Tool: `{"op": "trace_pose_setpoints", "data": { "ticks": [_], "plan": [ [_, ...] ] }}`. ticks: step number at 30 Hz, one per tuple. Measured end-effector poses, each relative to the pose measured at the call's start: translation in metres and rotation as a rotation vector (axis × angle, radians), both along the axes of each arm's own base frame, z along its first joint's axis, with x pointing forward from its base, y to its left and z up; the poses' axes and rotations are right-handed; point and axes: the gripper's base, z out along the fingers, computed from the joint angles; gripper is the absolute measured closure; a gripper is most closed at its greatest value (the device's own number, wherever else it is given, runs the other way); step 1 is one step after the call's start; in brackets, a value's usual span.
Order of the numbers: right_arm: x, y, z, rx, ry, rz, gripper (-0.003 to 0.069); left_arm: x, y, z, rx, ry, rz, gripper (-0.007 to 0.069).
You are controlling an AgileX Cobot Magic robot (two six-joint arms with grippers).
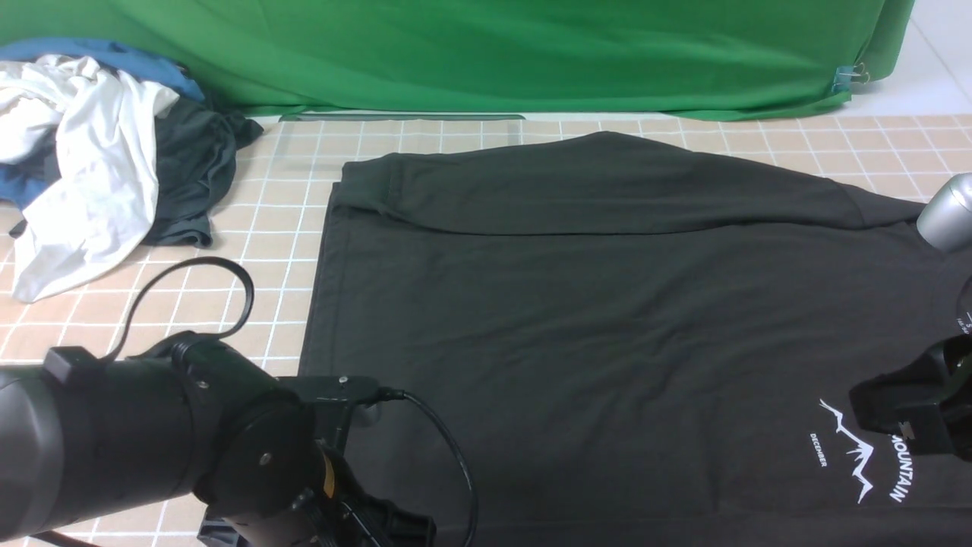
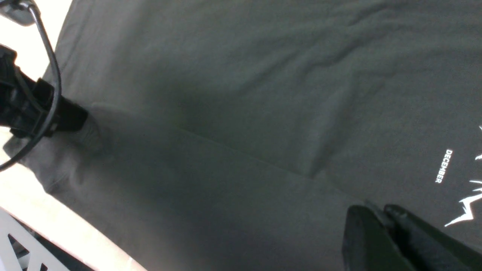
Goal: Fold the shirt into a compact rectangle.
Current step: 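Grasp the left edge of the dark T-shirt lying flat on the table, then fold the left side of the black T-shirt inward over its body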
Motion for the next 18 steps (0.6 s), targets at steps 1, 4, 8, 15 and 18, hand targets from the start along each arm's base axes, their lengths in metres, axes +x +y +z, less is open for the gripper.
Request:
{"op": "trace_pose_setpoints", "data": {
  "ticks": [1, 4, 8, 15, 18],
  "plan": [
    [0.000, 0.000, 0.000, 0.000, 0.000, 0.000, 0.0568, 0.000, 0.000, 0.000, 0.000, -0.001, -0.003, 0.0399],
    [0.000, 0.000, 0.000, 0.000, 0.000, 0.000, 0.0568, 0.001, -0.001, 0.000, -0.007, -0.005, -0.020, 0.0567],
    [0.000, 0.000, 0.000, 0.000, 0.000, 0.000, 0.0568, 0.004, -0.002, 0.014, 0.024, 0.018, -0.038, 0.0581],
    [0.000, 0.000, 0.000, 0.000, -0.001, 0.000, 0.0568, 0.024, -0.007, 0.081, 0.022, -0.155, -0.059, 0.0581],
    [0.001, 0.000, 0.000, 0.003, -0.008, -0.002, 0.0568, 0.039, -0.007, 0.111, 0.044, -0.261, -0.034, 0.0581]
  ]
}}
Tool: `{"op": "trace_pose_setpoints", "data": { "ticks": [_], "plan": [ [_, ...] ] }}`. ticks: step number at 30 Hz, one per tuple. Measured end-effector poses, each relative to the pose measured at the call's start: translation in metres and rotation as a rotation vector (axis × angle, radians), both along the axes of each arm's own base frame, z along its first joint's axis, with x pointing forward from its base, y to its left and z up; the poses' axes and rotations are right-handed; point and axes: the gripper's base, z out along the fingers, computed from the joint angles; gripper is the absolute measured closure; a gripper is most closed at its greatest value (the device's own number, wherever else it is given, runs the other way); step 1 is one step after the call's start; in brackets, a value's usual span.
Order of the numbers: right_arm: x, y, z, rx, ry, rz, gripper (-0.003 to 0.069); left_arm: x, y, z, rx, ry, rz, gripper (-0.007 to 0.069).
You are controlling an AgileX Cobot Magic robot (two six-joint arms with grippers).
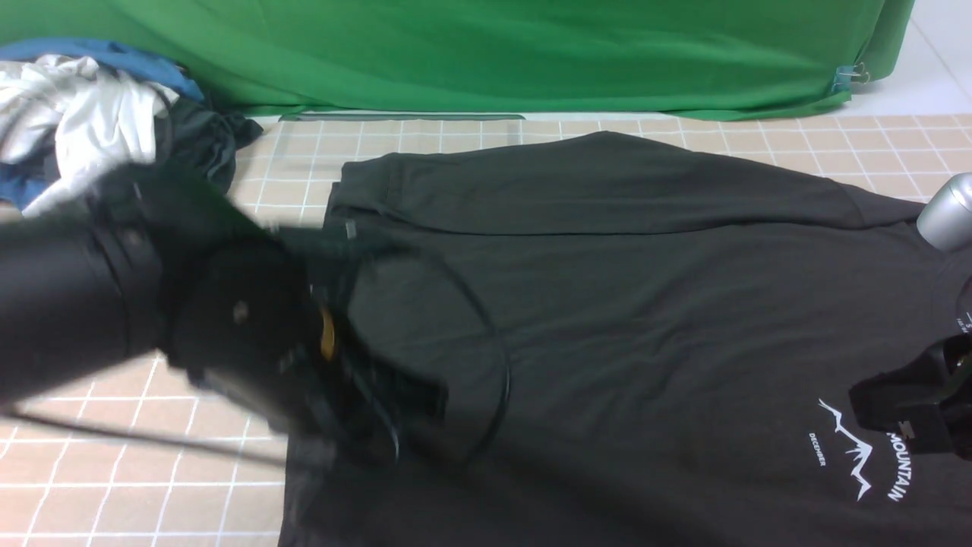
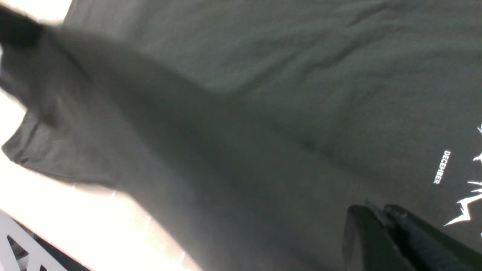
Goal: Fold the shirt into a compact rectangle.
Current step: 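Fold the left side of the black T-shirt inward over its body, then grab the top left corner of the dark shirt with the left gripper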
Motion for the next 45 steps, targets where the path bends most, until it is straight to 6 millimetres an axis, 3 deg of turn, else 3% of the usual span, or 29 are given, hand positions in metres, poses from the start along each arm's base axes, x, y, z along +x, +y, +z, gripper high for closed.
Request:
{"op": "trace_pose_setpoints", "data": {
  "ticks": [4, 8, 14, 20, 32, 35, 40, 41, 45],
  "plan": [
    [0.000, 0.000, 0.000, 0.001, -0.002, -0.001, 0.0568, 0.019, 0.006, 0.019, -0.023, -0.052, 0.047, 0.0581],
    [0.000, 0.000, 0.000, 0.001, -0.004, -0.001, 0.0564, 0.058, 0.019, 0.028, -0.027, -0.099, 0.078, 0.0581],
    [0.000, 0.000, 0.000, 0.003, -0.005, -0.002, 0.0553, 0.101, 0.029, 0.008, 0.013, -0.081, 0.096, 0.0581],
    [0.000, 0.000, 0.000, 0.005, -0.005, -0.002, 0.0544, 0.132, 0.037, -0.015, 0.076, -0.081, 0.100, 0.0581],
    [0.002, 0.000, 0.001, 0.011, -0.019, -0.007, 0.0533, 0.156, 0.032, -0.045, 0.107, -0.117, 0.055, 0.0564],
    [0.002, 0.001, 0.001, 0.012, -0.021, -0.007, 0.0531, 0.158, 0.034, -0.045, 0.133, -0.130, 0.045, 0.0482],
    [0.002, 0.001, 0.001, 0.012, -0.021, -0.007, 0.0524, 0.162, 0.038, -0.035, 0.156, -0.142, 0.101, 0.0351],
    [0.002, 0.001, 0.001, 0.013, -0.021, -0.007, 0.0522, 0.166, 0.040, -0.024, 0.134, -0.156, 0.157, 0.0326],
    [0.002, 0.001, 0.001, 0.014, -0.022, -0.008, 0.0516, 0.186, 0.053, 0.002, -0.003, -0.198, 0.283, 0.0325]
  ]
}}
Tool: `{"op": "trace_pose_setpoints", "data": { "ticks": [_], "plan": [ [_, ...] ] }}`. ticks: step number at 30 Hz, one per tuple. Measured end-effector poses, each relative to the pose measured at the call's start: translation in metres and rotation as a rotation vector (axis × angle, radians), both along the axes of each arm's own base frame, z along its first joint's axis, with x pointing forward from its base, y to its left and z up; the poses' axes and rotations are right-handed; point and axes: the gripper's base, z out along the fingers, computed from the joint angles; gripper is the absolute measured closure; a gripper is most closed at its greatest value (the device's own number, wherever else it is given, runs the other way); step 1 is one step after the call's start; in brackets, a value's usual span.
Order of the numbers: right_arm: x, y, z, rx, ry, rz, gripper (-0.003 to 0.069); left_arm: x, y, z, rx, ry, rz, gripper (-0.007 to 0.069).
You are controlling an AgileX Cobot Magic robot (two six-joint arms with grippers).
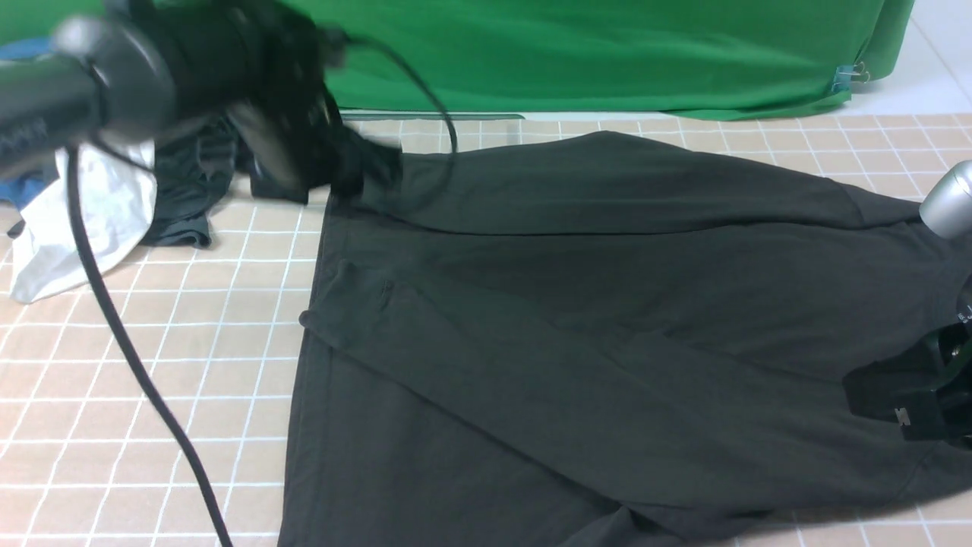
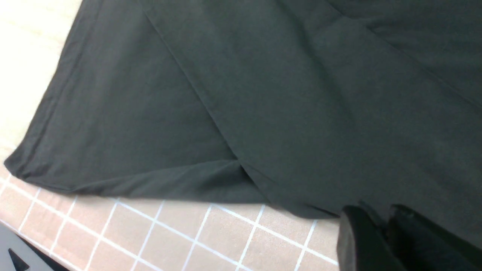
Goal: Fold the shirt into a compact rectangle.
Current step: 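Grab the top left corner of the dark shirt with the left gripper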
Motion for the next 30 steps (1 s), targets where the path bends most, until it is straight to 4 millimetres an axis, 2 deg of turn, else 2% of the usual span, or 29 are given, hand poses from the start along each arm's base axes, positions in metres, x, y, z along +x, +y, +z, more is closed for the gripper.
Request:
{"op": "trace_pose_setpoints", "data": {
  "ticks": [2, 3, 6, 8, 11, 12, 15, 18, 25, 28, 30],
  "plan": [
    [0.000, 0.000, 0.000, 0.000, 0.000, 0.000, 0.0515, 0.015, 0.010, 0.008, -0.084, -0.026, 0.055, 0.0327],
    [0.000, 0.000, 0.000, 0.000, 0.000, 0.000, 0.0515, 0.016, 0.011, 0.008, -0.090, -0.027, 0.059, 0.0327],
    [0.000, 0.000, 0.000, 0.000, 0.000, 0.000, 0.0515, 0.041, 0.023, 0.003, -0.154, -0.038, 0.101, 0.0327],
    [0.000, 0.000, 0.000, 0.000, 0.000, 0.000, 0.0515, 0.054, 0.026, -0.009, -0.168, -0.029, 0.118, 0.0323],
    [0.000, 0.000, 0.000, 0.000, 0.000, 0.000, 0.0515, 0.075, 0.026, -0.041, -0.167, 0.011, 0.128, 0.0302],
    [0.000, 0.000, 0.000, 0.000, 0.000, 0.000, 0.0515, 0.076, 0.025, -0.043, -0.166, 0.014, 0.128, 0.0300],
    [0.000, 0.000, 0.000, 0.000, 0.000, 0.000, 0.0515, 0.089, 0.024, -0.073, -0.157, 0.055, 0.132, 0.0254],
    [0.000, 0.000, 0.000, 0.000, 0.000, 0.000, 0.0515, 0.096, 0.024, -0.091, -0.155, 0.068, 0.134, 0.0224],
    [0.000, 0.000, 0.000, 0.001, 0.000, -0.001, 0.0515, 0.102, 0.021, -0.102, -0.179, 0.041, 0.129, 0.0218],
    [0.000, 0.000, 0.000, 0.003, 0.002, -0.003, 0.0515, 0.103, 0.020, -0.109, -0.174, 0.055, 0.105, 0.0279],
    [0.000, 0.000, 0.000, 0.005, 0.004, -0.006, 0.0515, 0.104, 0.020, -0.110, -0.170, 0.055, 0.084, 0.0389]
  ]
}}
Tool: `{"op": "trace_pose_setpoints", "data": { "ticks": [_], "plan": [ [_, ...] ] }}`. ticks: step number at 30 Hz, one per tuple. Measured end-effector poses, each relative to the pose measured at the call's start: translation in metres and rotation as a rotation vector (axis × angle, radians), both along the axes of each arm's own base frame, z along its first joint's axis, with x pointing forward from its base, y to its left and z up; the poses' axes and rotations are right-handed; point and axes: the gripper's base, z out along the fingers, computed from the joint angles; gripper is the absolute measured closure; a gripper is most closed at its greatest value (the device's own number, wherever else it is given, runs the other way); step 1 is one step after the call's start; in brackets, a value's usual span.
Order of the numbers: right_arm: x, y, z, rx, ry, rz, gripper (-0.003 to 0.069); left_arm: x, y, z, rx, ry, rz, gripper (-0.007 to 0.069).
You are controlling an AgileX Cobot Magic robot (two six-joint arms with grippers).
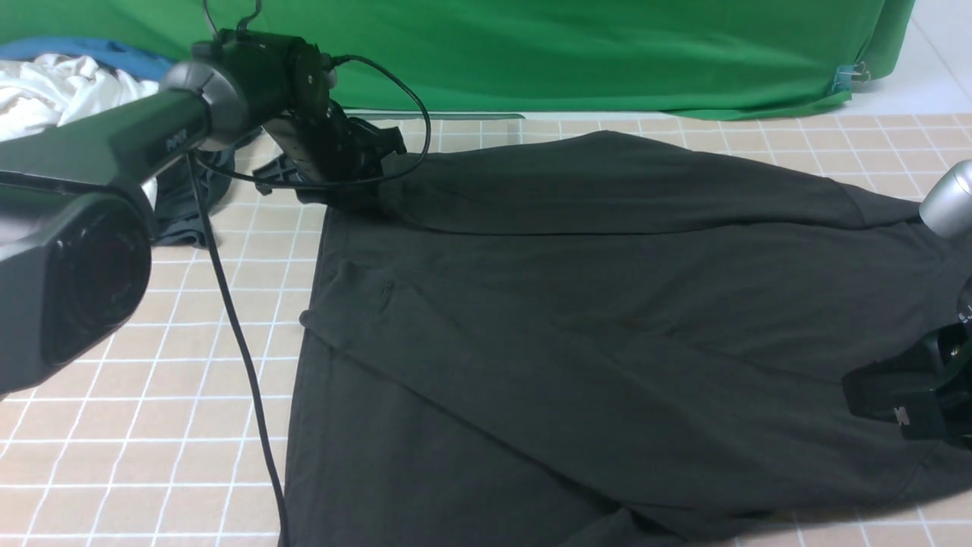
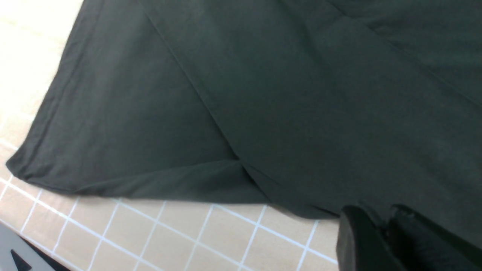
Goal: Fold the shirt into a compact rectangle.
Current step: 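Grab the top left corner of the dark shirt with the left gripper, then fold the left side of the dark shirt inward over its body with the left gripper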
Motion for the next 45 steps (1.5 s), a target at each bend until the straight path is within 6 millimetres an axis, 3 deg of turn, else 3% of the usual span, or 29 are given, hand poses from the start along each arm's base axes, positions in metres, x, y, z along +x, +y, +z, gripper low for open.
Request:
{"op": "trace_pose_setpoints", "data": {
  "ticks": [4, 8, 15, 22, 28, 31, 35, 41, 45],
  "plan": [
    [0.000, 0.000, 0.000, 0.000, 0.000, 0.000, 0.0515, 0.000, 0.001, 0.001, 0.011, -0.004, -0.015, 0.0559],
    [0.000, 0.000, 0.000, 0.001, 0.001, -0.001, 0.0515, -0.004, 0.001, 0.018, 0.014, -0.012, -0.018, 0.0562],
    [0.000, 0.000, 0.000, 0.001, -0.002, -0.002, 0.0515, -0.022, 0.001, 0.078, 0.005, -0.043, -0.060, 0.0562],
    [0.003, -0.005, 0.000, -0.073, -0.045, -0.006, 0.0515, -0.042, 0.002, 0.106, 0.008, 0.029, -0.090, 0.0562],
    [0.012, -0.026, 0.003, -0.257, -0.113, -0.154, 0.0518, -0.066, 0.005, 0.131, 0.011, 0.118, -0.098, 0.0562],
    [0.013, -0.029, 0.008, -0.275, -0.132, -0.178, 0.0554, -0.076, 0.005, 0.139, -0.002, 0.134, -0.100, 0.0562],
    [0.013, -0.029, 0.009, -0.278, -0.134, -0.183, 0.0613, -0.095, 0.005, 0.139, -0.022, 0.178, -0.094, 0.0562],
    [0.013, -0.030, 0.009, -0.280, -0.129, -0.184, 0.0621, -0.141, -0.009, 0.111, -0.008, 0.297, -0.081, 0.0562],
    [0.013, -0.030, 0.009, -0.280, -0.129, -0.184, 0.0621, -0.158, -0.019, 0.090, 0.031, 0.336, -0.083, 0.0562]
  ]
}}
